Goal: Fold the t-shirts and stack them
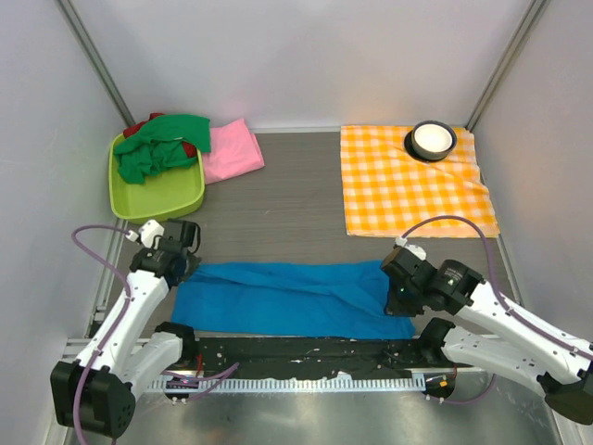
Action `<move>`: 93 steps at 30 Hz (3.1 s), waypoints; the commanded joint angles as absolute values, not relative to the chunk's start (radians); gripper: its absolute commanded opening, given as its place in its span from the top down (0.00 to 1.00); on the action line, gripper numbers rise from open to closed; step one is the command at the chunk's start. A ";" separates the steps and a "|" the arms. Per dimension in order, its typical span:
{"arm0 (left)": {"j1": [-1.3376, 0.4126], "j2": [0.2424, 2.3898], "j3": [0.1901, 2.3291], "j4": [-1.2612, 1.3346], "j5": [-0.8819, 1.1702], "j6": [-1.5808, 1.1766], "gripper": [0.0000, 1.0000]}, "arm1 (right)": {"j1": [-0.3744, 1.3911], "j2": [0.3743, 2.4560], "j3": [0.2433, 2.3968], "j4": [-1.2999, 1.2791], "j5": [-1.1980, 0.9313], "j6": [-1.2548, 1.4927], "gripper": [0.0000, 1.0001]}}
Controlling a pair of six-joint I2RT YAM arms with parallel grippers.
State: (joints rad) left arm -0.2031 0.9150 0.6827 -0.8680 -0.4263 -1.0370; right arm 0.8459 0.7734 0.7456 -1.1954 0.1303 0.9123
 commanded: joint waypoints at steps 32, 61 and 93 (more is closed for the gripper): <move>-0.333 1.133 0.692 -0.540 -0.080 -0.913 0.00 | 0.985 1.204 0.772 -0.649 0.575 0.966 0.00; -0.331 1.555 0.834 -0.420 -0.242 -0.939 0.00 | 0.623 1.574 0.813 -0.394 0.502 0.723 0.01; -0.325 1.262 0.879 -0.577 -0.225 -0.896 0.00 | 0.672 1.514 0.830 -0.321 0.292 0.633 0.38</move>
